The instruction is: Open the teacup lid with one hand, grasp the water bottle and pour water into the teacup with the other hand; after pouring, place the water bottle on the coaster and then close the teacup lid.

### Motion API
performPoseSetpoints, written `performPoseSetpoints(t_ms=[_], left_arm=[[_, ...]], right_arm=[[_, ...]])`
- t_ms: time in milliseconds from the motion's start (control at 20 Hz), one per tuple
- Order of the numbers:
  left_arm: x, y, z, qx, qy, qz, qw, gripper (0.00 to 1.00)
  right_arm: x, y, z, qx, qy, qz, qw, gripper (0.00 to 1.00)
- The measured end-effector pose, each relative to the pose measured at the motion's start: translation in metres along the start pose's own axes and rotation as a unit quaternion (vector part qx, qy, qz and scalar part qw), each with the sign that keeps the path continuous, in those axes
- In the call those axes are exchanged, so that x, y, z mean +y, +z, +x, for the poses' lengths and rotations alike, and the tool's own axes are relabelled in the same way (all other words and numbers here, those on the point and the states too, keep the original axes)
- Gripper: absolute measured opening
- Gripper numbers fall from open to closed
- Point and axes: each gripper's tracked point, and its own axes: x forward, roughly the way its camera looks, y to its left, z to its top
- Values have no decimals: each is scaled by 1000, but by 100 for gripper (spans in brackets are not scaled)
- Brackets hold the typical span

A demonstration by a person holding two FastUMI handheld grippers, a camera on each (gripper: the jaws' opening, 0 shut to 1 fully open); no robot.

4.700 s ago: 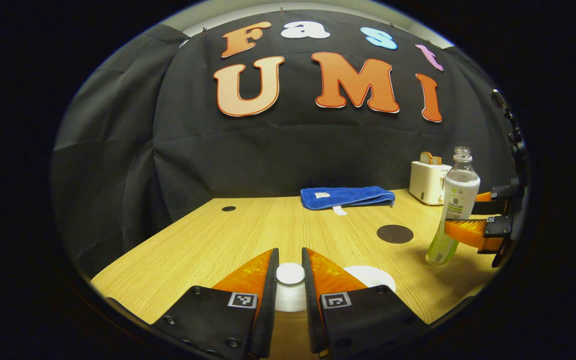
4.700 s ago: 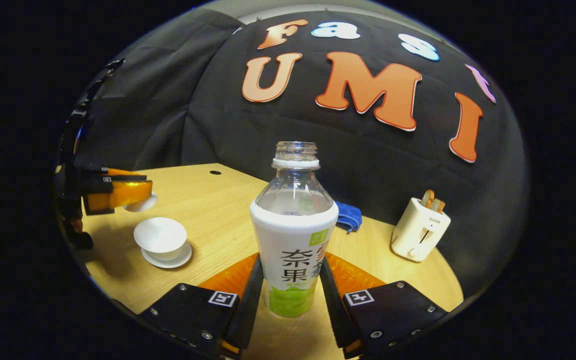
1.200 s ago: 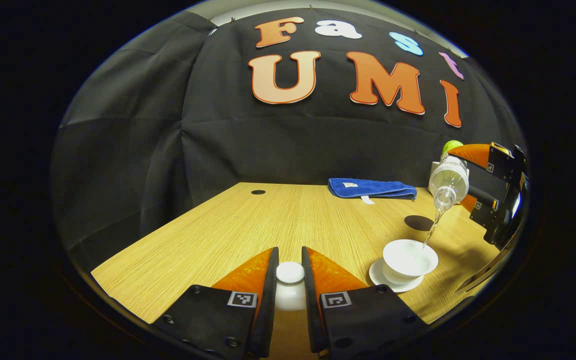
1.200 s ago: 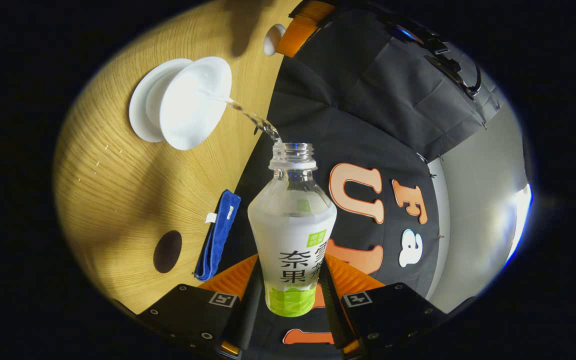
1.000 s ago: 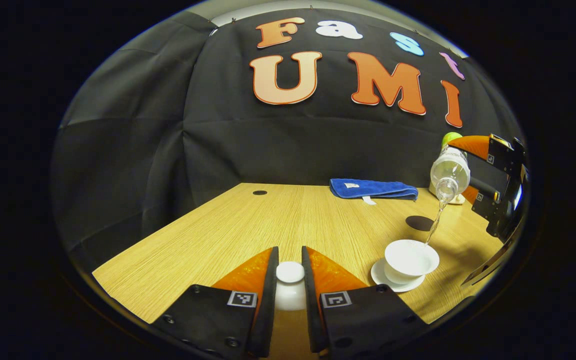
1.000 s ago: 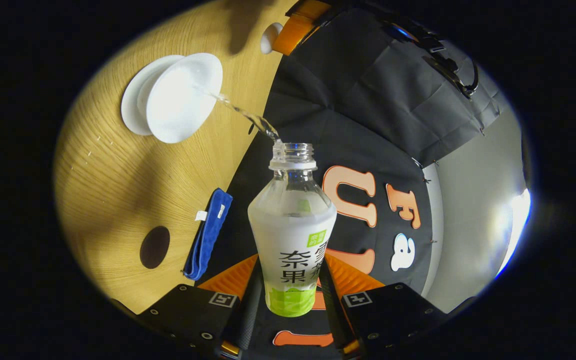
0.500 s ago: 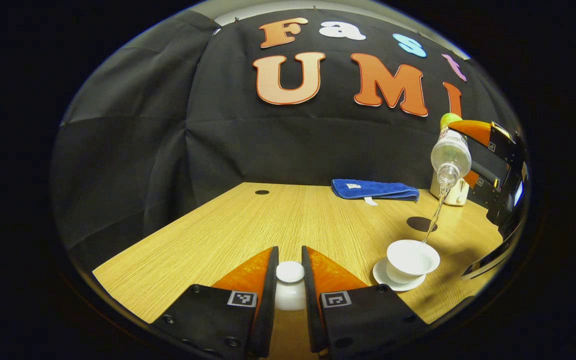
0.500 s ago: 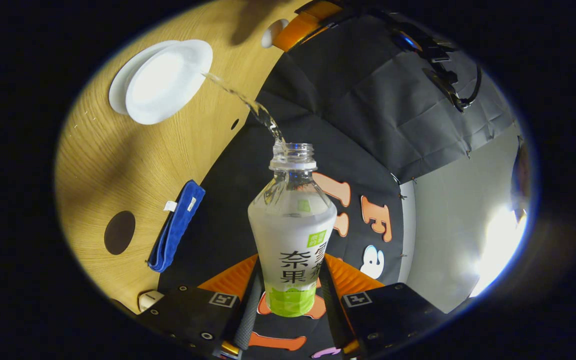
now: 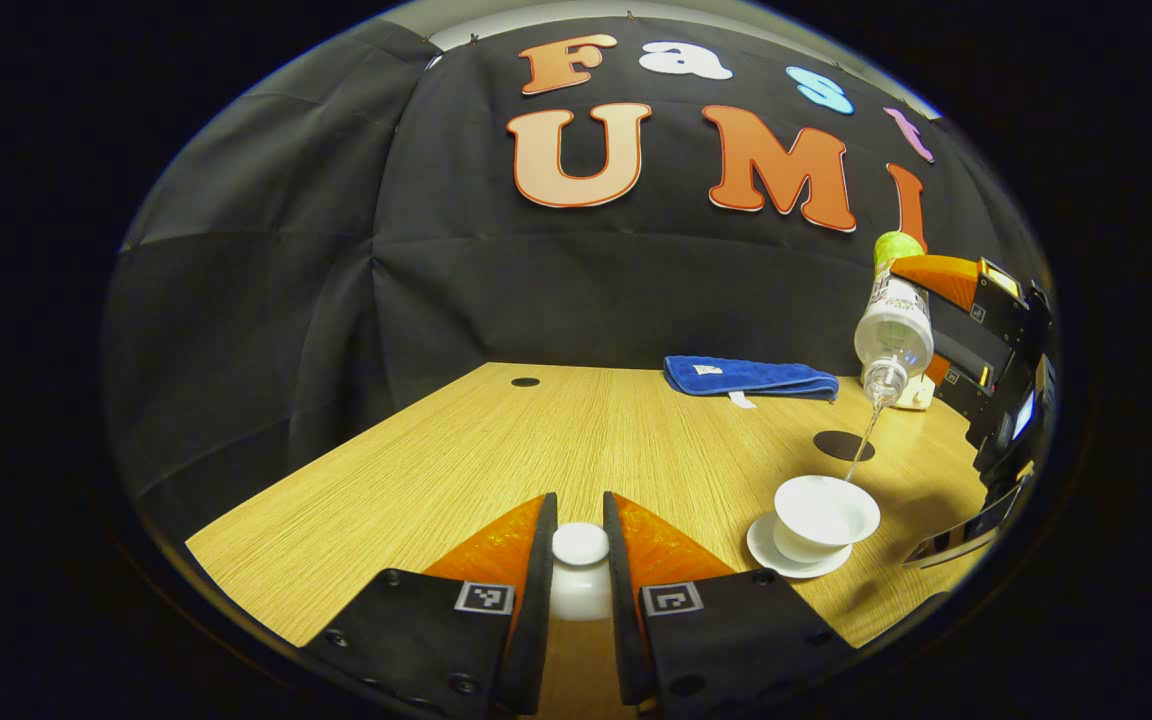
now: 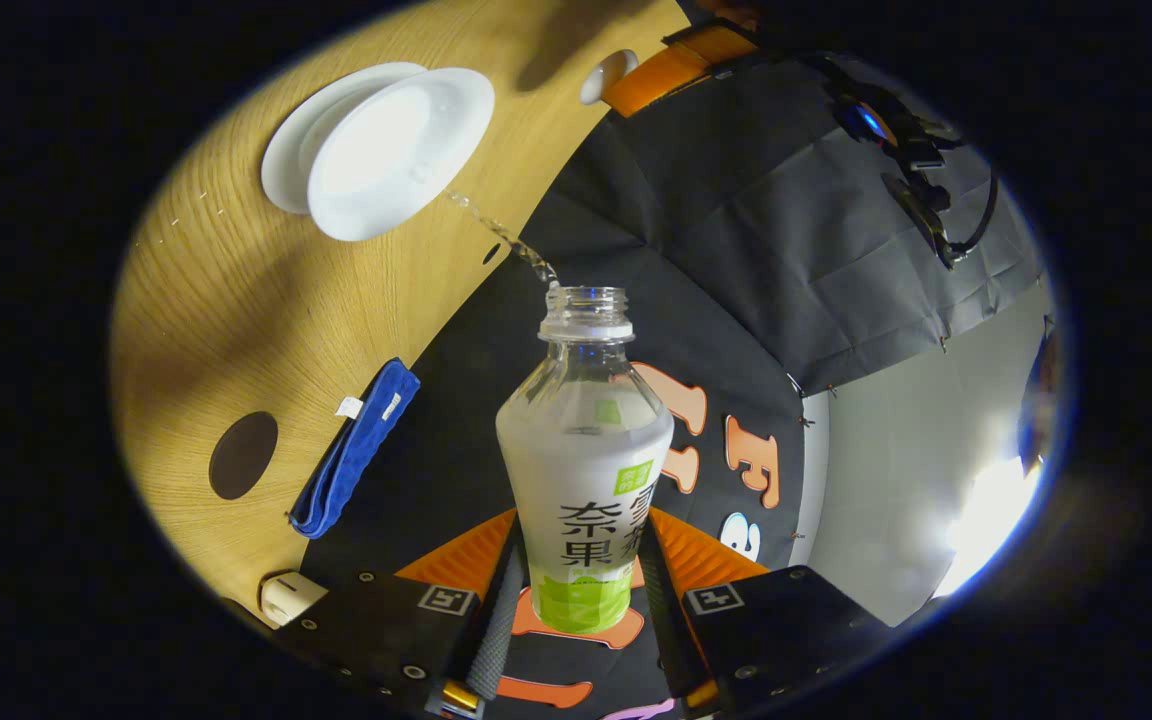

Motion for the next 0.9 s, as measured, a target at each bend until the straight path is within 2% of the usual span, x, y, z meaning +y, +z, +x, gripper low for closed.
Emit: performPoseSetpoints(t_ms=[100,150,200,600,750,900], left_arm=[[-2,-1,0,0,-2,5,1000,32],[-1,0,-1,-1,-6,5,1000,33],[-1,0,-1,-1,-10,5,1000,32],[-6,1,-2,-3,-21,6,1000,32],[-8,1,-2,-4,-24,4,1000,32],[-9,4,-2,-4,-25,5,1000,31]], right_arm=[[2,11,-8,-15,2,-14,1000,62],[5,20,-11,-25,7,-19,999,65],[7,25,-15,-29,9,-21,999,62],[17,49,-14,-46,19,-8,999,62],[30,51,-15,-36,46,40,998,62],[46,50,-21,-17,77,107,991,62]])
